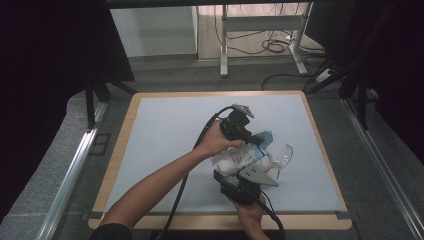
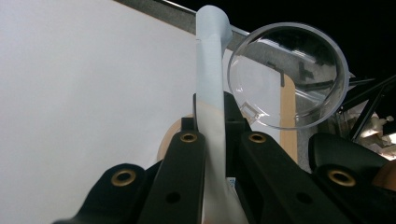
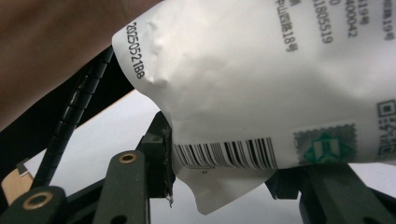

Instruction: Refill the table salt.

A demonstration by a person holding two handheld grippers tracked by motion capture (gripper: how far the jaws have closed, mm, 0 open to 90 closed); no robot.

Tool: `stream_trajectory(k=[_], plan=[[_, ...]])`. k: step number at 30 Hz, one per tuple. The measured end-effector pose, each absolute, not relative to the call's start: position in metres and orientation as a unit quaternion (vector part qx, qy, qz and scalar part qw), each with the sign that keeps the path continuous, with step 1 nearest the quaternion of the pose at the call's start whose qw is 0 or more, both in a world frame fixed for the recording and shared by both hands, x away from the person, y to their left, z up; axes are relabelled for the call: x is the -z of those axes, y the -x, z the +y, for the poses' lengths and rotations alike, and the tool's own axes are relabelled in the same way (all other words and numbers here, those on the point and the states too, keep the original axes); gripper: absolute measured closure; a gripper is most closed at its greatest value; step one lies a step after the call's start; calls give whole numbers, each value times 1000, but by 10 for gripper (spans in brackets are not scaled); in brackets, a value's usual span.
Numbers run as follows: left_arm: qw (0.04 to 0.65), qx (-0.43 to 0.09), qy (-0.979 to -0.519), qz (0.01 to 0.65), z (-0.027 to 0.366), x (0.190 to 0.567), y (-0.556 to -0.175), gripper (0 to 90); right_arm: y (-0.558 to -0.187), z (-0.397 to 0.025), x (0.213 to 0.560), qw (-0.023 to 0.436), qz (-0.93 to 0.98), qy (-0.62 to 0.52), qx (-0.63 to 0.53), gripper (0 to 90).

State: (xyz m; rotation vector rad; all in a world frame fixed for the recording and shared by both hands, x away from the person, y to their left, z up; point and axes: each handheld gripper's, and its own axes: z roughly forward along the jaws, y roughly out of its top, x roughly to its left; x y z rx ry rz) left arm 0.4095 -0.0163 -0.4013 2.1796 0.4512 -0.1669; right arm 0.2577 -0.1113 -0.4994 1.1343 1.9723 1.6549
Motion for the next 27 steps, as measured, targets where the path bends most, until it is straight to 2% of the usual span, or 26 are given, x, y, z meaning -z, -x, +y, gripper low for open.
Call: stream_trajectory(k=[27], plan=[[427, 68, -883, 180, -20, 401, -411, 900, -259, -112, 496, 147, 683, -399, -594, 527]])
